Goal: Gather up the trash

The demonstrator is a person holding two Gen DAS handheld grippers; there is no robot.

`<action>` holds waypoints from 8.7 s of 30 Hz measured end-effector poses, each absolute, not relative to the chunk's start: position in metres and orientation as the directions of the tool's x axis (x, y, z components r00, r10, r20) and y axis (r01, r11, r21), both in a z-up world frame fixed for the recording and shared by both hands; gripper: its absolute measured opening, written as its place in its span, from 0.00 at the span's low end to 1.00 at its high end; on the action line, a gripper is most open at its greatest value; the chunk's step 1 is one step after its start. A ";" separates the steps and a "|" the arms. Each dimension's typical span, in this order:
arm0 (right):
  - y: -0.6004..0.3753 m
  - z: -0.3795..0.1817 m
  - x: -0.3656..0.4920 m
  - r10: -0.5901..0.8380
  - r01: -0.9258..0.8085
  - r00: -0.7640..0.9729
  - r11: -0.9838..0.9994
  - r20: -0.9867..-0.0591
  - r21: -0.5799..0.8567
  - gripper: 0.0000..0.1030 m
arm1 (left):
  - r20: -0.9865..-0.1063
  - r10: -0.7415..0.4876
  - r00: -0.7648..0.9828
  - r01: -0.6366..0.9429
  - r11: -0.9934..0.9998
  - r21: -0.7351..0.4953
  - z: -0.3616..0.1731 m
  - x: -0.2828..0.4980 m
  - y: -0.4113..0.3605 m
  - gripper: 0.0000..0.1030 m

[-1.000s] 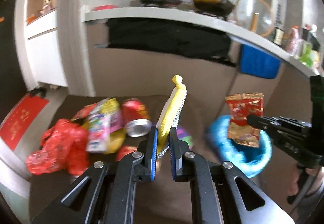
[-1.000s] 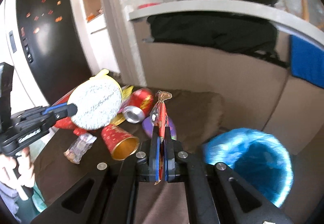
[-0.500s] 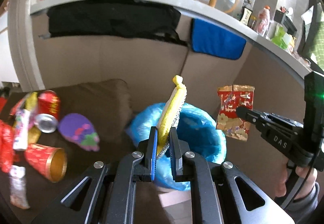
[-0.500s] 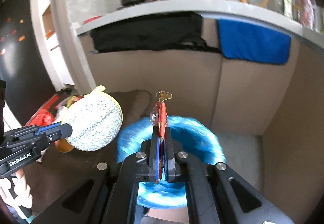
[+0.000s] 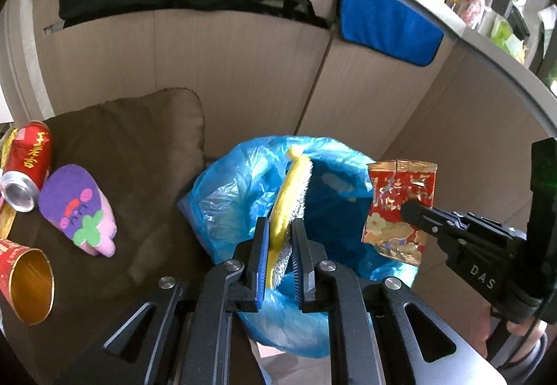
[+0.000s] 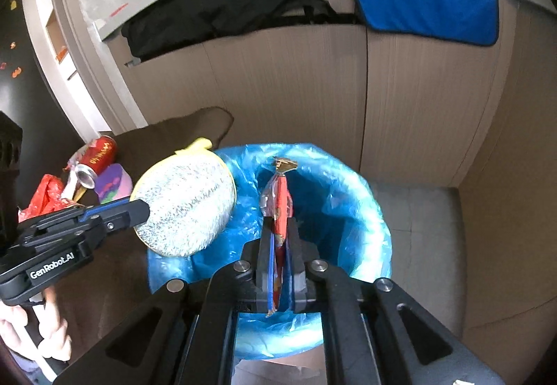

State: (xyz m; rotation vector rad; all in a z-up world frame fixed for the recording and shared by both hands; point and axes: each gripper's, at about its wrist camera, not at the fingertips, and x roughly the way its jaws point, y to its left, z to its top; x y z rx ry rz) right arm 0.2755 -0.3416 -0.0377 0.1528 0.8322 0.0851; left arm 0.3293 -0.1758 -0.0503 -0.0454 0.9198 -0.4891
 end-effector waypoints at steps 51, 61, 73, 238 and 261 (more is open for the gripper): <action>-0.017 -0.026 0.335 0.427 -0.599 0.512 0.799 -0.745 0.047 0.15 | -0.722 -0.042 0.691 -0.130 0.975 -0.181 -0.051 0.252 0.178 0.43; -0.063 -0.056 0.394 0.348 -0.477 0.510 0.876 -0.787 0.079 0.15 | -0.718 -0.147 0.680 -0.049 0.968 -0.244 -0.048 0.295 0.163 0.45; -0.059 -0.080 0.395 0.378 -0.535 0.521 0.843 -0.765 0.053 0.49 | -0.756 -0.145 0.639 -0.045 0.973 -0.225 -0.068 0.308 0.143 0.45; -0.283 0.006 0.271 0.257 -0.241 0.721 0.964 -0.644 0.115 0.12 | -0.722 -0.400 0.564 0.361 0.906 -0.221 -0.018 0.318 -0.102 0.36; -0.110 -0.077 0.397 0.399 -0.404 0.513 0.893 -0.760 0.196 0.18 | -0.753 -0.178 0.634 -0.053 0.961 -0.271 -0.069 0.292 0.159 0.37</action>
